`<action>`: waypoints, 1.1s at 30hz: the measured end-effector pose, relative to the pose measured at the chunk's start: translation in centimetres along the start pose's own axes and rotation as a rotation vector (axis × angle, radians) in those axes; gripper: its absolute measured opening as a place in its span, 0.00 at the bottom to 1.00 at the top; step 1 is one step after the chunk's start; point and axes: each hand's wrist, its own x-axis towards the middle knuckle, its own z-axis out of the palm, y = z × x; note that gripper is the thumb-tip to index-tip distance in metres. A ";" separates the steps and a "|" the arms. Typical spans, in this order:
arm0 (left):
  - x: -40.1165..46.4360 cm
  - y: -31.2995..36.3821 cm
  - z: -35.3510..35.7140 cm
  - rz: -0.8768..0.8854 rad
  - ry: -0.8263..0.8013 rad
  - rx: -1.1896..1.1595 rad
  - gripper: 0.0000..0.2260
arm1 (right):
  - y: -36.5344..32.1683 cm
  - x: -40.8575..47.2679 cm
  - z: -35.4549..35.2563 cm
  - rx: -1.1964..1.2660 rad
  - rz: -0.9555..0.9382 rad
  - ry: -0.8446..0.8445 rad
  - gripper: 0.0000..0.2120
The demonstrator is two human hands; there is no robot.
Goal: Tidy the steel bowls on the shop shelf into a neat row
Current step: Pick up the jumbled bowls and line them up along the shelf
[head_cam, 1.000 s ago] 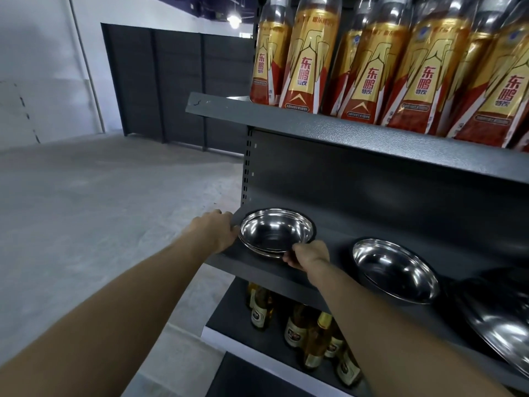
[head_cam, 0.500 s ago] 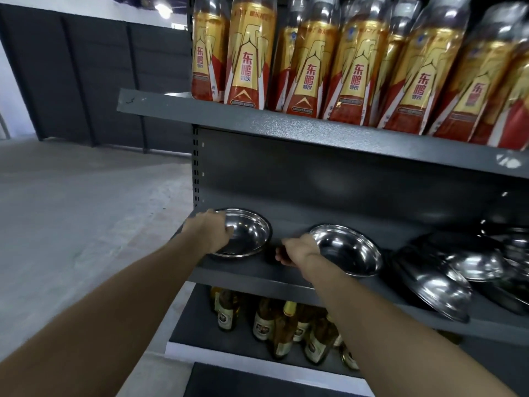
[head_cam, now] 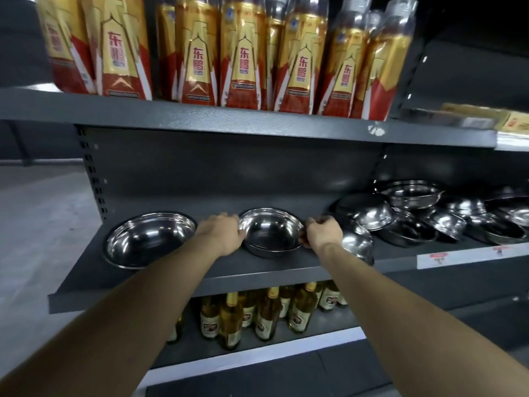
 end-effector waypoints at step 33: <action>6.5 25.5 5.3 -0.238 -0.068 -0.267 0.30 | 8.7 16.9 -17.2 -0.171 0.289 -0.308 0.29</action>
